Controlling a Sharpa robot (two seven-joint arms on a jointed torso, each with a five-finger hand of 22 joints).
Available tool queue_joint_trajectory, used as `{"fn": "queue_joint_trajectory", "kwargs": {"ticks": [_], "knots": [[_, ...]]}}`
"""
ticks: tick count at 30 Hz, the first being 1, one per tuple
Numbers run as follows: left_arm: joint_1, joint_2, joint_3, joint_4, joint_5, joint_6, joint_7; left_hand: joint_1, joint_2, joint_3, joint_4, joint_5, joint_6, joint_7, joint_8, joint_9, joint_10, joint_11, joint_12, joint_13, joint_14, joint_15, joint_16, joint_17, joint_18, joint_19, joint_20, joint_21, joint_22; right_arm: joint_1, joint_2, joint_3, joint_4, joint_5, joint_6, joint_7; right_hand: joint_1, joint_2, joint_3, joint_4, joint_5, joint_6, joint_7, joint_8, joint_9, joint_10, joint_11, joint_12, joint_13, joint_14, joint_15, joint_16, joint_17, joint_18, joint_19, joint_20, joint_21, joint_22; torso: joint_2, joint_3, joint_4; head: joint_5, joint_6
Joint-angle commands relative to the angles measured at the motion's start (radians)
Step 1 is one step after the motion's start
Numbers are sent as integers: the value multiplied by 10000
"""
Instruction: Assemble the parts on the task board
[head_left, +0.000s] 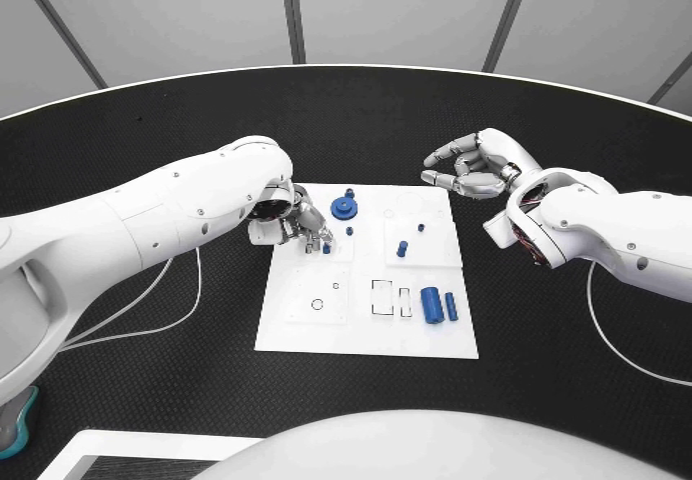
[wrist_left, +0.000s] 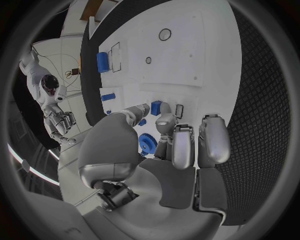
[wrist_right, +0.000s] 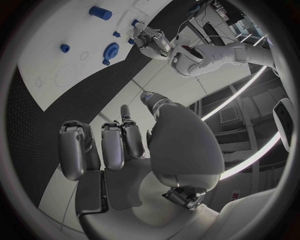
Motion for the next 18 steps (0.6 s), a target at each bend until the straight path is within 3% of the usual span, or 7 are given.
{"fn": "queue_joint_trajectory", "kwargs": {"ticks": [1, 4, 8, 11, 12, 13, 18], "knots": [[16, -295, 6, 324, 182, -97, -272, -68, 5, -85, 37, -59, 25, 12, -14, -19, -115, -20, -86, -110, 777, -25, 55, 1501, -30, -11, -53, -48, -39, -2, 15, 0, -56, 0, 5, 7, -120, -4, -12, 70, 47, -86, 20, 16, 4, -65, -1, -60, 1036, 561, -50, -38, 826, 198, 54, -87, -49, 591, -67, -18, 12, -11, 0], [81, -554, 21, 594, 272, -213, -275, -10, 11, -128, 53, -44, -16, 21, -27, -33, -174, -14, -144, -198, 775, -21, 52, 1495, -18, -39, -52, -80, -96, -7, 33, -1, -133, 0, 13, 14, -120, -4, -12, 70, 47, -86, 20, 16, 4, -65, -1, -60, 1036, 561, -50, -38, 826, 198, 54, -87, -49, 591, -84, -22, 4, -14, 0], [216, -949, 151, 925, 368, -445, -227, 373, 72, -335, 134, -2, -443, 202, -224, -158, -865, 140, -766, -1134, 711, 102, -38, 1316, 78, -299, 13, -374, -591, -22, 66, -2, -268, 1, 30, 26, -124, -3, -14, 74, 47, -87, 20, 17, 4, -61, -1, -55, 1041, 561, -50, -38, 827, 194, 63, -87, -40, 609, -138, -54, 0, -7, 90], [322, -1213, 241, 1110, 467, -815, 0, 560, 88, -460, 231, 17, -770, 357, -445, -309, -1270, 272, -1104, -1636, 670, 212, -83, 1229, 106, -389, 95, -484, -750, -41, 104, -3, -369, 1, 42, 39, -124, -3, -14, 74, 47, -87, 20, 17, 4, -61, -1, -55, 1041, 561, -50, -38, 827, 194, 63, -87, -40, 609, -172, -74, 9, -9, 249], [364, -1288, 271, 1154, 522, -929, 94, 732, 92, -498, 264, 35, -1182, 554, -783, -528, -1741, 445, -1526, -2236, 620, 348, -139, 1120, 164, -571, 190, -693, -1091, -49, 118, -4, -401, 1, 44, 45, -124, -3, -14, 74, 47, -87, 20, 17, 4, -61, -1, -55, 1041, 561, -50, -38, 827, 194, 63, -87, -40, 609, -200, -91, 12, 0, 320], [425, -1385, 306, 1209, 617, -1095, 229, 892, 110, -481, 222, 54, -1289, 622, -884, -608, -1974, 496, -1738, -2542, 608, 395, -149, 1100, 179, -609, 233, -742, -1164, -60, 134, -4, -441, 1, 44, 54, -124, -3, -14, 74, 47, -87, 20, 17, 4, -61, -1, -55, 1041, 561, -50, -38, 827, 194, 63, -87, -40, 609, -185, -89, 15, 13, 405], [679, -1688, 389, 1324, 883, -1797, 814, 1375, 107, -594, 238, 58, -1618, 841, -1310, -1033, -2499, 705, -2127, -3134, 562, 593, -174, 1030, 251, -767, 444, -957, -1478, -101, 190, -5, -602, 1, 35, 89, -123, -1, -13, 76, 49, -87, 20, 18, 5, -68, -2, -65, 1032, 559, -50, -43, 820, 197, 55, -87, -49, 593, -175, -133, 8, 77, 729]]}}
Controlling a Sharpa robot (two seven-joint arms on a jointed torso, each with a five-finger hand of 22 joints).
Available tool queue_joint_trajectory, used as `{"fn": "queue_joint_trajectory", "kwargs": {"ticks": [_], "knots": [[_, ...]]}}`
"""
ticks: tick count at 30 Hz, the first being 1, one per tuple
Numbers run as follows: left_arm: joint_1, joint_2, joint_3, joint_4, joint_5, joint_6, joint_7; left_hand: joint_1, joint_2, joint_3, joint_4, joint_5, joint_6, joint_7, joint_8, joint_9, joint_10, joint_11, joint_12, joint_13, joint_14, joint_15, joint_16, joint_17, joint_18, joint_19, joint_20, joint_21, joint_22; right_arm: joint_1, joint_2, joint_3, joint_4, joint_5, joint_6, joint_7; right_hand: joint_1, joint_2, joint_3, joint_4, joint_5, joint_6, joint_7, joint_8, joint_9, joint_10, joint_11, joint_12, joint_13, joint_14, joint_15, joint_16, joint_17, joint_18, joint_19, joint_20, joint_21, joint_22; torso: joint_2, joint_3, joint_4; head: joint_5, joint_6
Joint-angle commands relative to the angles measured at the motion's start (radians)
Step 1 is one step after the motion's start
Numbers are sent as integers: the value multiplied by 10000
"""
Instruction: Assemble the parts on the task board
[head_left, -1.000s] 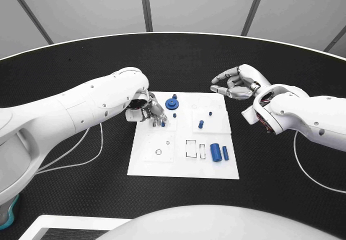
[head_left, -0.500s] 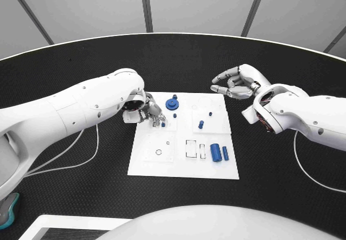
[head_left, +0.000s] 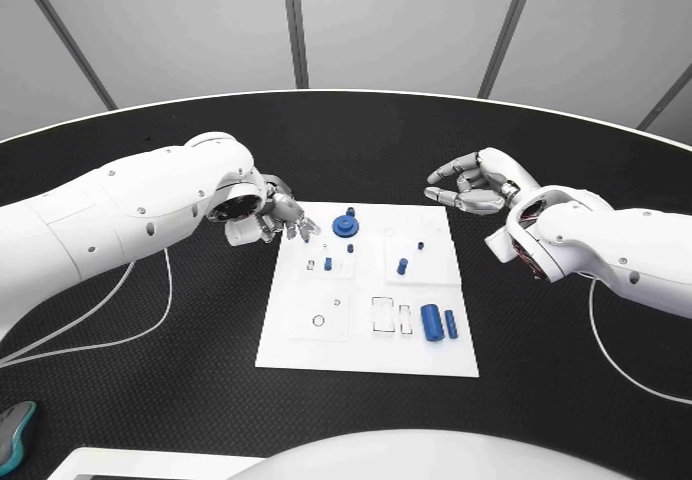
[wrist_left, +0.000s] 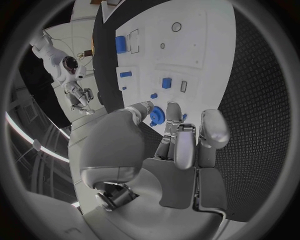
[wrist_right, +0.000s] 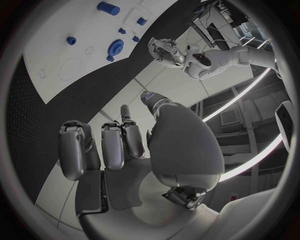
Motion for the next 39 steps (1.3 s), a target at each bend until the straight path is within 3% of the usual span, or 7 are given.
{"fn": "queue_joint_trajectory", "kwargs": {"ticks": [1, 7, 12, 20, 27, 32, 39], "knots": [[152, -159, 35, -13, 98, -458, 393, 171, -5, -79, -6, 56, -131, 27, -121, -122, -170, 48, -114, -134, 545, 80, -56, 1032, 97, -38, 42, -52, -66, -23, 39, 0, -107, 0, -12, 22, -123, -1, 15, 48, 48, -51, -16, 19, 5, -69, -2, -65, 1034, 559, -50, -44, 822, 197, 56, -87, -49, 593, -7, -59, -6, 61, 271], [264, 12, 61, -485, -297, -686, 802, 270, 29, -81, 1, 52, -158, 79, -177, -199, -184, 87, -114, -164, 550, 111, -44, 1051, 90, -8, 58, -27, -17, -59, 115, 0, -250, 0, -41, 70, -111, 10, 21, 45, 56, -50, -19, 23, 7, -79, -6, -81, 1021, 557, -51, -51, 815, 199, 52, -88, -56, 586, 101, -20, -13, 176, 582], [273, 252, 64, -996, -756, -533, 895, 233, 34, -153, 116, 17, -147, 106, -207, -271, -186, 120, -96, -188, 546, 143, -44, 1044, 89, 1, 79, -24, -12, -70, 152, -1, -277, 0, -51, 86, -103, 15, 25, 43, 60, -50, -20, 25, 8, -95, -7, -103, 1003, 556, -52, -55, 811, 200, 49, -88, -61, 578, 148, -45, -20, 280, 718], [202, 596, 62, -1754, -1088, -260, 989, 201, 11, -234, 202, 1, -126, 111, -221, -326, -178, 130, -70, -202, 552, 157, -30, 1067, 65, 67, 90, 47, 115, -74, 168, 0, -236, 0, -66, 97, -98, 19, 28, 42, 63, -50, -20, 27, 8, -110, -7, -123, 986, 555, -53, -57, 809, 204, 42, -88, -70, 563, 225, -105, -21, 385, 767], [-52, 977, 59, -2354, -1155, -20, 1038, 132, -6, -360, 280, -16, -80, 104, -227, -395, -143, 127, -18, -214, 559, 158, -18, 1083, 38, 145, 97, 137, 258, -75, 152, 0, -146, 0, -86, 109, -94, 21, 29, 41, 64, -50, -20, 27, 9, -123, -8, -142, 972, 552, -54, -67, 796, 204, 41, -89, -72, 561, 317, -161, -53, 443, 802], [-211, 1214, 58, -2707, -1169, 137, 1035, -48, 64, -543, 306, -19, 33, 72, -203, -489, -27, 105, 121, -127, 599, 143, 36, 1181, -6, 270, 96, 287, 497, -75, 135, 1, -90, 0, -96, 110, -94, 21, 29, 41, 64, -50, -20, 27, 9, -123, -8, -142, 972, 552, -54, -67, 796, 204, 41, -89, -72, 561, 387, -179, -69, 434, 822], [-275, 1359, 57, -2864, -1175, 338, 947, -272, 122, -768, 310, -35, 173, 22, -159, -585, 140, 65, 305, 34, 634, 110, 78, 1254, -47, 381, 74, 432, 721, -75, 138, 1, -63, 0, -101, 112, -88, 23, 31, 40, 68, -52, -21, 29, 9, -138, -9, -163, 954, 551, -55, -70, 793, 207, 34, -90, -82, 545, 437, -193, -68, 431, 832]]}}
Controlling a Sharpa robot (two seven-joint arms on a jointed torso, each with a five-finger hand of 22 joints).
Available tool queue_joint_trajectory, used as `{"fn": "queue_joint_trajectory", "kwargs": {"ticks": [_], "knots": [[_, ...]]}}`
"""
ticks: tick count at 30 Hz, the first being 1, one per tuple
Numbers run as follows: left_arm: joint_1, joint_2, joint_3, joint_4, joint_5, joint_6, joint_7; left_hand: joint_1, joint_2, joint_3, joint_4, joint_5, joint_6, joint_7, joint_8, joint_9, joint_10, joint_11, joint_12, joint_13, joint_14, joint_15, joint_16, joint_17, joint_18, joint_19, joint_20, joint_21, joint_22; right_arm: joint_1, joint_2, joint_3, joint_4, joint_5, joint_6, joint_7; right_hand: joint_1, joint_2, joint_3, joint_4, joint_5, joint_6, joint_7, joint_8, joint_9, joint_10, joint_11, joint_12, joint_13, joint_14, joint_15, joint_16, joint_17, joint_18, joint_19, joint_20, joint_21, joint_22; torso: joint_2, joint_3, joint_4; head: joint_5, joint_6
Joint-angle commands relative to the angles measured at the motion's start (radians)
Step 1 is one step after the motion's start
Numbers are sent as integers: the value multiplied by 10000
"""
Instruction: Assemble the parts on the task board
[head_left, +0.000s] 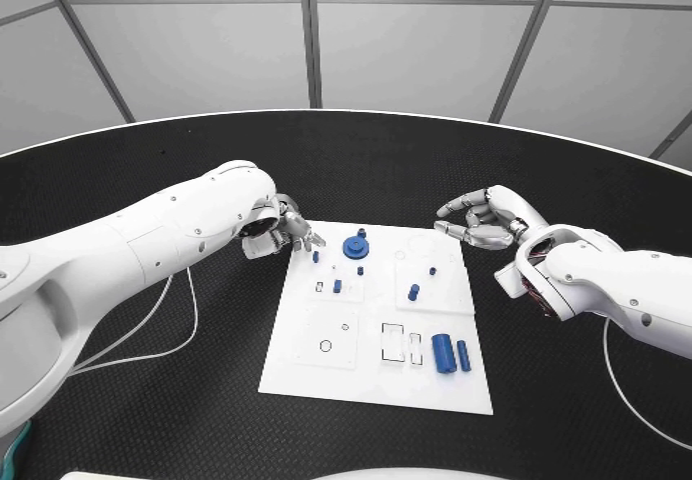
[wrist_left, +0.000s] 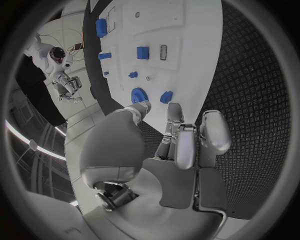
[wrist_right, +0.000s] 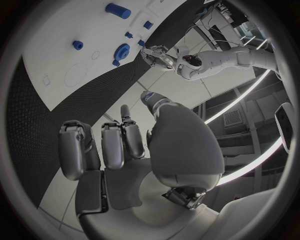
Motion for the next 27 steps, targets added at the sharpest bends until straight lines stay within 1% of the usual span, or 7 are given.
{"fn": "queue_joint_trajectory", "kwargs": {"ticks": [1, 6, 12, 20, 26, 27], "knots": [[-11, 35, 0, -19, -1, 80, -36, -213, 46, -164, 11, -36, 151, -23, 22, -49, 140, -35, 126, 82, 637, 35, 58, 1264, -54, 98, -14, 82, 99, 0, 4, 0, 4, 0, -1, 0, -88, 23, 31, 40, 68, -53, -20, 29, 10, -67, -7, -36, 956, 551, -55, -34, 796, 208, 34, -90, -44, 545, 26, -19, 2, -12, -15], [-20, 79, -1, -27, -2, 167, -103, -329, 87, -296, 10, -41, 270, -65, 80, -86, 238, -68, 227, 184, 652, 7, 75, 1295, -67, 132, -30, 133, 175, 0, 20, 0, -5, 0, 5, -2, -88, 23, 31, 40, 68, -53, -20, 29, 10, -67, -7, -36, 956, 551, -55, -34, 796, 208, 34, -90, -44, 545, 4, -14, -1, -35, -57], [-23, 128, -2, -64, -3, 278, -196, -356, 102, -340, 7, -41, 310, -80, 101, -98, 266, -82, 256, 211, 658, -4, 82, 1307, -73, 145, -38, 152, 206, 0, 35, 0, -17, 0, 19, -7, -88, 23, 31, 40, 68, -53, -20, 29, 10, -67, -7, -36, 956, 551, -55, -34, 796, 208, 34, -90, -44, 545, -10, -7, -22, -27, -55], [-24, 156, -3, -116, -23, 405, -341, -269, 158, -368, -26, -27, 393, -114, 156, -119, 286, -113, 283, 220, 660, -29, 82, 1304, -78, 157, -57, 175, 240, 0, 49, 0, -37, 0, 34, -9, -88, 23, 31, 40, 68, -53, -20, 29, 10, -67, -7, -36, 956, 551, -55, -34, 796, 208, 34, -90, -44, 545, -4, -18, -1, -44, -74], [-24, 166, -4, -142, -51, 407, -384, -171, 217, -379, -35, -18, 458, -139, 213, -131, 301, -137, 306, 234, 664, -51, 86, 1313, -80, 158, -73, 185, 252, 0, 50, 0, -42, 0, 42, -11, -84, 30, 32, 44, 75, -51, -22, 37, 13, -55, -9, -27, 963, 555, -58, -33, 804, 203, 46, -92, -37, 567, 5, -22, -11, -54, -83], [-24, 171, -4, -146, -54, 404, -389, -118, 258, -372, -40, -14, 478, -148, 235, -137, 305, -147, 312, 233, 666, -60, 88, 1315, -81, 158, -79, 189, 257, 0, 49, 0, -43, 0, 45, -12, -84, 30, 32, 44, 75, -51, -22, 37, 13, -55, -9, -27, 963, 555, -58, -33, 804, 203, 46, -92, -37, 567, 7, -23, -12, -54, -88]]}}
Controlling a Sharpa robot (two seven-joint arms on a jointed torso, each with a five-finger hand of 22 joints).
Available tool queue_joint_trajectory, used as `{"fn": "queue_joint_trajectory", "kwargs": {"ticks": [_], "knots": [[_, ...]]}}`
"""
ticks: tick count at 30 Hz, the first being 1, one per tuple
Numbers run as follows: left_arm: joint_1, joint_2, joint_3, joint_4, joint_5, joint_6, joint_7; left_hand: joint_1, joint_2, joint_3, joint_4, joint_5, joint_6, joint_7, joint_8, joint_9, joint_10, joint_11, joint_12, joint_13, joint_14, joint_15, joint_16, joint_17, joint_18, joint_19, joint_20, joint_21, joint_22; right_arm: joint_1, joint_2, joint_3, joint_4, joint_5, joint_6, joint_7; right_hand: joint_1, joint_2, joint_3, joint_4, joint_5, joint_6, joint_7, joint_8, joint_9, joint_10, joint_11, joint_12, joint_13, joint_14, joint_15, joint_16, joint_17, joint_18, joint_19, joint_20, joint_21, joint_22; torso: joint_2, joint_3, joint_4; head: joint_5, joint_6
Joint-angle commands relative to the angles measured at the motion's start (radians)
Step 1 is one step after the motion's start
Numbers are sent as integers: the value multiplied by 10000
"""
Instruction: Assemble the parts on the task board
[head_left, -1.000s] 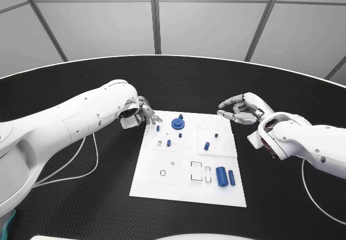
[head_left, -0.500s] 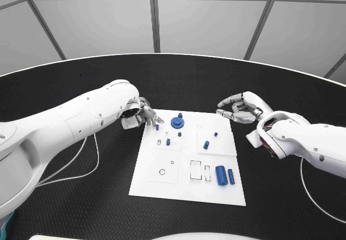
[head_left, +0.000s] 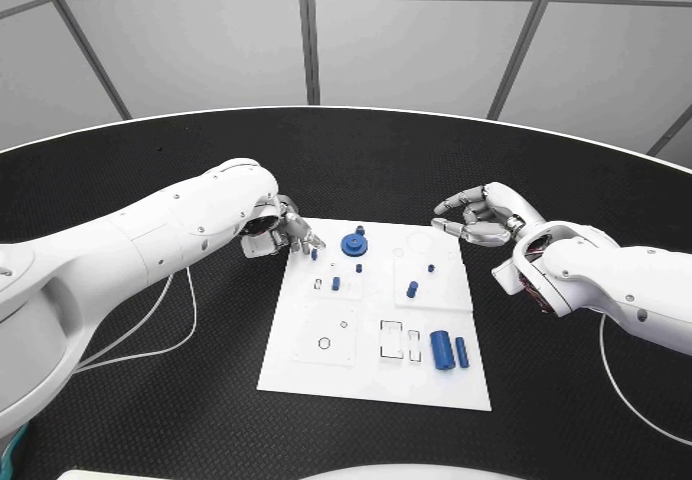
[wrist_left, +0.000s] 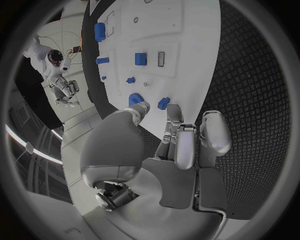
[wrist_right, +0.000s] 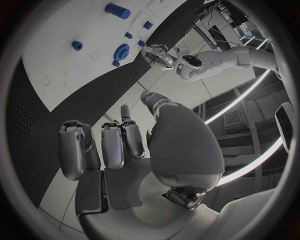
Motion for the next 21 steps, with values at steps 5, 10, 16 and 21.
{"fn": "queue_joint_trajectory", "kwargs": {"ticks": [5, 10, 16, 21], "knots": [[0, 44, -1, -27, -20, 69, -46, 335, 263, 1, -42, -3, 144, -40, 180, -38, 65, -50, 55, -5, 671, -91, 67, 1320, -83, 68, -32, 71, 35, 0, 2, 0, -3, 0, 14, -2, -84, 29, 32, 44, 35, -51, -21, 37, 13, -56, -9, -28, 955, 555, -58, -33, 797, 203, 46, -92, -38, 567, 7, -11, 3, -17, -32], [0, 74, -2, -54, -38, 154, -68, 526, 318, 38, -76, -5, 159, -60, 242, -51, 70, -70, 65, -7, 676, -108, 72, 1329, -89, 77, -47, 89, 65, 0, 5, 0, 6, 0, 22, -2, -84, 29, 32, 44, 35, -51, -21, 37, 13, -56, -9, -28, 955, 555, -58, -33, 797, 203, 46, -92, -38, 567, 7, -10, 11, -28, -53], [0, 111, -3, -84, -44, 205, -72, 586, 316, 39, -88, -9, 172, -69, 269, -53, 90, -78, 85, 19, 678, -116, 75, 1335, -93, 84, -50, 99, 83, 0, 8, 0, 15, 0, 26, -1, -80, 37, 33, 48, 40, -46, -24, 45, 16, -34, -11, -5, 972, 556, -60, -35, 799, 202, 49, -94, -40, 568, 12, -13, 10, -41, -71], [0, 135, -4, -88, -45, 226, -68, 610, 313, 39, -92, -12, 177, -73, 280, -54, 90, -81, 86, 16, 678, -119, 74, 1333, -93, 83, -51, 99, 83, 1, 8, 0, 25, 0, 26, -2, -80, 37, 33, 48, 40, -46, -24, 45, 16, -34, -11, -5, 972, 556, -60, -35, 799, 202, 49, -94, -40, 568, 13, -12, 6, -48, -80]]}}
